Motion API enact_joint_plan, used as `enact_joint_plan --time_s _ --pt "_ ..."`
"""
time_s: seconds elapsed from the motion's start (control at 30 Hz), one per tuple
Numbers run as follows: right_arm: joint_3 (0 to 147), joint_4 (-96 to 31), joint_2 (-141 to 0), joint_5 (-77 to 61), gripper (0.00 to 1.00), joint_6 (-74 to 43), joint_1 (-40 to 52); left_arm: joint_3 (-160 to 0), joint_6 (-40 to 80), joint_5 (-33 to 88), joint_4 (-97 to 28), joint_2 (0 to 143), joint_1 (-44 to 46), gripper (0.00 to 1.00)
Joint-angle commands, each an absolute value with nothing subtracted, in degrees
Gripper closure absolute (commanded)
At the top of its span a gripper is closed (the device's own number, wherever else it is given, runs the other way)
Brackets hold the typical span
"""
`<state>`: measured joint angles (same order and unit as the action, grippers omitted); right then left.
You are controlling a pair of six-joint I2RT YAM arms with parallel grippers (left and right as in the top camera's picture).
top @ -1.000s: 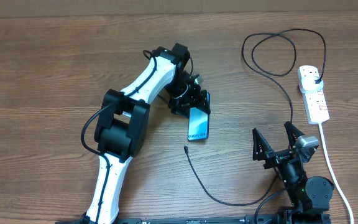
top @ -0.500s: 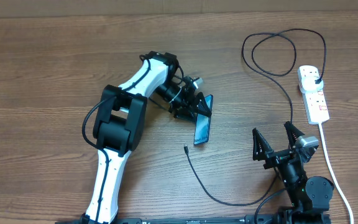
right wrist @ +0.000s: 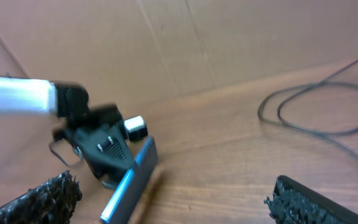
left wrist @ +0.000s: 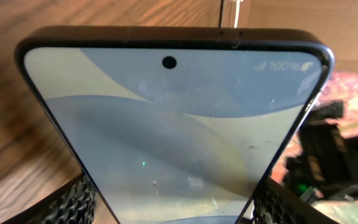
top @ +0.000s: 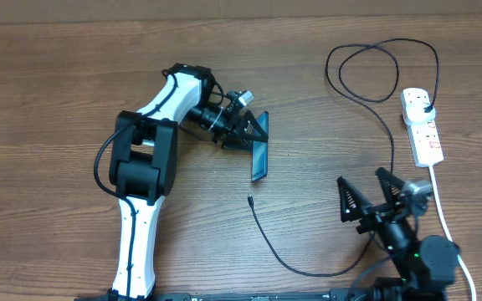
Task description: Plug charger to phone and switch on socket
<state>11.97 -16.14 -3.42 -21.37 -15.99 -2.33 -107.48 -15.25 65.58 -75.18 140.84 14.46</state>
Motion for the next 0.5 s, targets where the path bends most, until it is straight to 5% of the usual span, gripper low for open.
enact_joint_plan --time_s 0.0,0.3,0.47 --pt "25.28 -20.67 -9.78 -18.65 0.0 -15.22 -2.63 -107.53 -17.19 70.15 -74.96 141.32 13.45 0.37" --pt "66.02 -53.67 -41.39 -19.14 0.0 -14.96 -2.59 -107.53 -19.75 70.04 -78.19 141.32 13.3 0.38" --pt "81.97 -63.37 -55.13 -34.44 0.0 -14.98 -2.57 -107.53 -21.28 70.11 -78.37 141.32 12.88 0.37"
